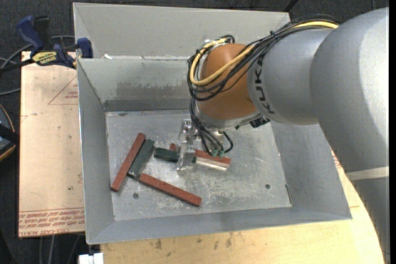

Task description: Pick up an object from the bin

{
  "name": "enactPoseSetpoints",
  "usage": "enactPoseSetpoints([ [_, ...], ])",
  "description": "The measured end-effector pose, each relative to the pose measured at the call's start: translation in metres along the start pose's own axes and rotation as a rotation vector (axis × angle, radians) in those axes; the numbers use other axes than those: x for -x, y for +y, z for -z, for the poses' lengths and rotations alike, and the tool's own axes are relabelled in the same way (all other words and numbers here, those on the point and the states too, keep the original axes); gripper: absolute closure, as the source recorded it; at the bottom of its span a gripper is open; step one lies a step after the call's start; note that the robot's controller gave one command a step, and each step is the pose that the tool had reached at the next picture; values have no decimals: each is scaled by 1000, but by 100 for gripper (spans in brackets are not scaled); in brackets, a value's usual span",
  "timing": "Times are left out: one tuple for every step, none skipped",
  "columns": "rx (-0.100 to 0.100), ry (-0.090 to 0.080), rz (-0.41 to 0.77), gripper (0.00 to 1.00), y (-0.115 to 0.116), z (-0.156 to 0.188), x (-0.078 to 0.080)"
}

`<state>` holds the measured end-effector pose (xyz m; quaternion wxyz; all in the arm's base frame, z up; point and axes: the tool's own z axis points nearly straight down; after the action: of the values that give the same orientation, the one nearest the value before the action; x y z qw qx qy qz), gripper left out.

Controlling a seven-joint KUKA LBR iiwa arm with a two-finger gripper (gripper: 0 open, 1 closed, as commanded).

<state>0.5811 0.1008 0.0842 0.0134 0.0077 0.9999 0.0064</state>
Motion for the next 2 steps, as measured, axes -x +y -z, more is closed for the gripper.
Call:
enactPoseSetpoints([
  [-12, 23, 21, 100, -2, 128, 5],
  [-11, 24, 20, 0, -3, 128, 5],
])
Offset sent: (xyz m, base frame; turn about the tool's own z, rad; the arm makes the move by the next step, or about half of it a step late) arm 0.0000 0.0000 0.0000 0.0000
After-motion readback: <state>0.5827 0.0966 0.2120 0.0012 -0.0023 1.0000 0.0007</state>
